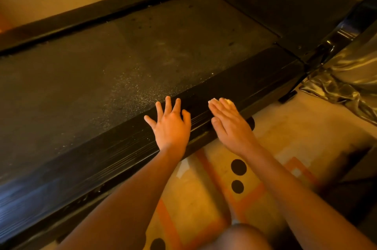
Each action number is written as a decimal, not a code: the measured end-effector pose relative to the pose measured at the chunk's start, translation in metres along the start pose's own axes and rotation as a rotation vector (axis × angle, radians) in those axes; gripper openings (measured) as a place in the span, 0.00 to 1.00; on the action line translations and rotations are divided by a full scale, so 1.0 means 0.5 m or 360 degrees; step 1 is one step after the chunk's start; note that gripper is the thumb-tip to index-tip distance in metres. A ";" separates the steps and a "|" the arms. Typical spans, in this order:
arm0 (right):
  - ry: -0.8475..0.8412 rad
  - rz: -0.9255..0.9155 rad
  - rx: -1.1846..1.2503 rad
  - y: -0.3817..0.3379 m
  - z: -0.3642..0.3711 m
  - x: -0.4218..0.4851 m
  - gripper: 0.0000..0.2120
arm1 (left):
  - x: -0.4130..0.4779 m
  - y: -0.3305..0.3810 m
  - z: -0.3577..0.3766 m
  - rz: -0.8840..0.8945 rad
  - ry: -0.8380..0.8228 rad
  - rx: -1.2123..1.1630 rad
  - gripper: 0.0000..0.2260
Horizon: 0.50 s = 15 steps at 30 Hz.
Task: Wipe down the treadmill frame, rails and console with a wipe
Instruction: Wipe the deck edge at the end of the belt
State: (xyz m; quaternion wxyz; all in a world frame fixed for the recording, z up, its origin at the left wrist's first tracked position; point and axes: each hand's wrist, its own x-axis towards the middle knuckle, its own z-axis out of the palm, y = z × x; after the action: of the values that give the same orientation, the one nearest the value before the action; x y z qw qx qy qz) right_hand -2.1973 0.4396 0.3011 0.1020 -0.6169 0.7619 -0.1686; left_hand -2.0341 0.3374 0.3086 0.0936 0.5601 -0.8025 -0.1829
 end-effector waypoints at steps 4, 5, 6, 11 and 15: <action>0.0237 0.0222 0.0196 -0.011 0.037 0.002 0.28 | -0.003 -0.030 -0.012 0.0162 -0.0075 -0.0011 0.23; 0.0285 0.0361 0.0254 -0.019 0.042 0.009 0.28 | -0.009 -0.044 -0.015 0.0228 -0.0096 0.0007 0.23; 0.0329 0.0448 0.0315 -0.041 0.051 0.014 0.28 | -0.019 -0.061 -0.019 0.0297 -0.0105 0.0019 0.23; 0.0316 0.0155 0.0176 -0.125 0.113 -0.024 0.26 | -0.086 -0.151 -0.040 0.0509 -0.0147 -0.0173 0.23; 0.0230 -0.0002 0.0289 -0.082 0.052 -0.009 0.21 | -0.129 -0.211 -0.059 0.0565 -0.0244 -0.0181 0.24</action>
State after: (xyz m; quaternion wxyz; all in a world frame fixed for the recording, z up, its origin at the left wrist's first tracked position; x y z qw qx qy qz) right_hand -2.1496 0.4330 0.2924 0.1021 -0.5918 0.7486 -0.2811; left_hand -1.9096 0.3597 0.2970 0.0944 0.3881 -0.8818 -0.2506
